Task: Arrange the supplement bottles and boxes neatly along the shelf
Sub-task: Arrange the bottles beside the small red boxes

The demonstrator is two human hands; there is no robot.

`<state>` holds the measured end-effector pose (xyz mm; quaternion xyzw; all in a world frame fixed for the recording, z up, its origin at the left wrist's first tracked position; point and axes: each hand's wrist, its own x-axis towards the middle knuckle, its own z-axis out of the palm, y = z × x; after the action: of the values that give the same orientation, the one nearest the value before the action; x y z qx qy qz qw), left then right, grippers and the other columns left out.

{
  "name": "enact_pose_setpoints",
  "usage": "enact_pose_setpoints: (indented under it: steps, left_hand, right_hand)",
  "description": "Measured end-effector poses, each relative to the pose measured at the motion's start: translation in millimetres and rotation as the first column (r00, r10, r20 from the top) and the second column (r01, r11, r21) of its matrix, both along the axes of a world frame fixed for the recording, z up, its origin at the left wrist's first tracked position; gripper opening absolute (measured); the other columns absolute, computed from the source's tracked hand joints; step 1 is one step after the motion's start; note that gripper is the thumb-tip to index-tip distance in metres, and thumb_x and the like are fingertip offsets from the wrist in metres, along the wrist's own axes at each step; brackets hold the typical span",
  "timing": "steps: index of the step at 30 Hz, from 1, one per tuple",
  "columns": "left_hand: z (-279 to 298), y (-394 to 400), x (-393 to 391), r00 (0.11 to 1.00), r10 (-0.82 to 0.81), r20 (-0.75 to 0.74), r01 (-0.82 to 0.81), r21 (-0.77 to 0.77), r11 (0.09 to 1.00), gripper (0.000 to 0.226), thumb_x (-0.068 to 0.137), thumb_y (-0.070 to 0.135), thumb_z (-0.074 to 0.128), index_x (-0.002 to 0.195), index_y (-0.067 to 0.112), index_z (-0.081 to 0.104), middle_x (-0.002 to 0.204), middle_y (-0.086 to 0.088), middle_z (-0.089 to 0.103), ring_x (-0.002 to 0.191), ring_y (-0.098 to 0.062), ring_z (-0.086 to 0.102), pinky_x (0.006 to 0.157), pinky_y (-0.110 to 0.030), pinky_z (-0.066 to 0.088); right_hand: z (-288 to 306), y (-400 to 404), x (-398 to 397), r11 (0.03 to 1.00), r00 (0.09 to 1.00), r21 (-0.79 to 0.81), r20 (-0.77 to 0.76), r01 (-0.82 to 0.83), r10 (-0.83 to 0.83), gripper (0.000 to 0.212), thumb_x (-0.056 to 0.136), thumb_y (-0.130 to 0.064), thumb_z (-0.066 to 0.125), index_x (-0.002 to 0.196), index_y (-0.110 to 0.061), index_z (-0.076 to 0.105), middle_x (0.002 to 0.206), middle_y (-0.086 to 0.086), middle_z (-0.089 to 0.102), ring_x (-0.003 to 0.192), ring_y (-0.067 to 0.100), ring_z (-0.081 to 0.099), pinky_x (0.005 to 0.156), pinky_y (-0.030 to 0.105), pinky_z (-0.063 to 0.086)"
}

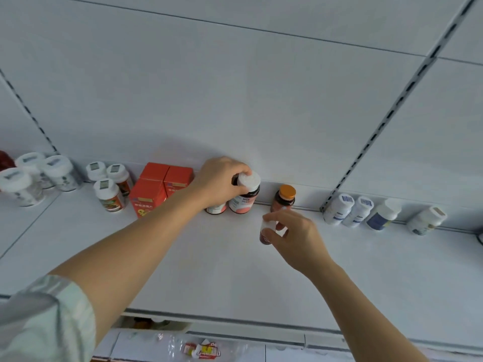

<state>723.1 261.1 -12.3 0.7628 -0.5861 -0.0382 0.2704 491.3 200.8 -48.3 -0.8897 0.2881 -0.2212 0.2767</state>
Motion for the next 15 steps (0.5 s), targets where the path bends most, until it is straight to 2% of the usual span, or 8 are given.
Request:
enact_pose_setpoints:
  steps: [3,6,9,11,15]
  left_hand:
    - [-8,-1,2,0.996,-0.001,0.091,0.002,-0.007,1.0,0.039,0.077,0.031,0.077,0.114,0.022,0.07,0.114,0.003,0.071,0.109,-0.021,0.061,0.094,-0.035,0.044]
    - [-12,-1,3,0.984,-0.021,0.176,0.018,0.017,1.0,0.038,0.079,0.033,0.075,0.116,0.024,0.07,0.12,0.008,0.068,0.115,-0.02,0.057,0.1,-0.039,0.04]
    - [-18,-1,3,0.955,-0.023,0.295,0.025,-0.003,1.0,0.033,0.077,0.031,0.076,0.109,0.023,0.073,0.113,0.003,0.067,0.108,-0.026,0.058,0.093,-0.042,0.041]
    - [-22,1,3,0.944,-0.002,0.33,0.014,-0.033,0.999,0.031,0.076,0.028,0.076,0.106,0.022,0.073,0.11,-0.002,0.062,0.103,-0.028,0.058,0.09,-0.042,0.043]
    - [-21,1,-2,0.942,0.002,0.336,0.005,-0.021,1.0,0.031,0.078,0.032,0.073,0.107,0.021,0.07,0.105,0.001,0.061,0.102,-0.025,0.057,0.091,-0.041,0.041]
  right_hand:
    - [1,-4,1,1.0,1.0,0.007,0.006,0.022,-0.022,0.024,0.08,-0.019,0.075,0.103,-0.026,0.074,0.088,-0.021,0.06,0.081,0.002,0.058,0.069,0.011,0.042]
    - [1,-7,3,1.0,1.0,0.004,0.001,0.021,-0.021,0.024,0.081,-0.019,0.075,0.103,-0.025,0.074,0.086,-0.027,0.056,0.08,0.001,0.057,0.068,0.007,0.04]
    - [-3,-8,3,1.0,1.0,-0.009,0.003,0.007,-0.007,0.024,0.081,-0.019,0.075,0.105,-0.025,0.074,0.089,-0.021,0.06,0.081,0.003,0.058,0.069,0.008,0.041]
    - [-5,-9,3,1.0,1.0,-0.004,0.007,0.001,-0.001,0.024,0.081,-0.019,0.075,0.105,-0.025,0.074,0.091,-0.018,0.062,0.082,0.003,0.058,0.07,0.009,0.042]
    - [-5,-12,6,1.0,1.0,0.021,0.019,-0.005,0.004,0.024,0.081,-0.018,0.074,0.103,-0.026,0.074,0.092,-0.016,0.064,0.083,0.006,0.059,0.071,0.019,0.048]
